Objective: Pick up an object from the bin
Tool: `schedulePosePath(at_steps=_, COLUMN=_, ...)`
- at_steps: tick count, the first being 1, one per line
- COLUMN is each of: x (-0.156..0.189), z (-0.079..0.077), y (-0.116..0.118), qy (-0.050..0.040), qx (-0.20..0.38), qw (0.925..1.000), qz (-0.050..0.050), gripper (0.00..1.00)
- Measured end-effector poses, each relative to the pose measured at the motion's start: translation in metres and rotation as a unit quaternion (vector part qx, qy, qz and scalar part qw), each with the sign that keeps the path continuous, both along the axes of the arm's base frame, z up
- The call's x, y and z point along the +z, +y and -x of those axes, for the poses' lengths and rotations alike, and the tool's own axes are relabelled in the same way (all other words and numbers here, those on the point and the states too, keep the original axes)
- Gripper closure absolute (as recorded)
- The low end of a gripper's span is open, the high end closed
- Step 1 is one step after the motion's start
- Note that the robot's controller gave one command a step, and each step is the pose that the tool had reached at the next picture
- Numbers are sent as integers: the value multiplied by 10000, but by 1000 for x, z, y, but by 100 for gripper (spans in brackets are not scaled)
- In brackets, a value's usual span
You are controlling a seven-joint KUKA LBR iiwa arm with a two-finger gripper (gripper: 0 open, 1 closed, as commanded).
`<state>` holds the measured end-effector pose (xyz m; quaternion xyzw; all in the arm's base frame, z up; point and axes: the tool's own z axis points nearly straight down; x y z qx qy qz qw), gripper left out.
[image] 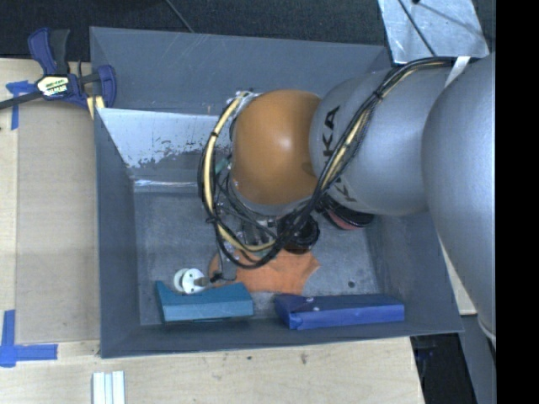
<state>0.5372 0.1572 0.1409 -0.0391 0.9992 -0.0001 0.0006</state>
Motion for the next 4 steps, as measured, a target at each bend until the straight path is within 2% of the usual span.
schedulePosePath(at_steps=1, x=-45, z=-5, y=-34, qy=-45, qx=99, qw=9999, qz=-21, gripper=0)
schedulePosePath(at_steps=2, x=-56, z=-1, y=-40, qy=-20, qx=286, qw=9996, qz=-8, gripper=100)
schedulePosePath(at_steps=3, x=-56, z=-1, y=-40, qy=-19, qx=282, qw=9996, qz=-8, gripper=100)
schedulePosePath(at_steps=4, x=77, z=-40, y=-40, qy=-11, qx=770, qw=9970, qz=-4, gripper=100)
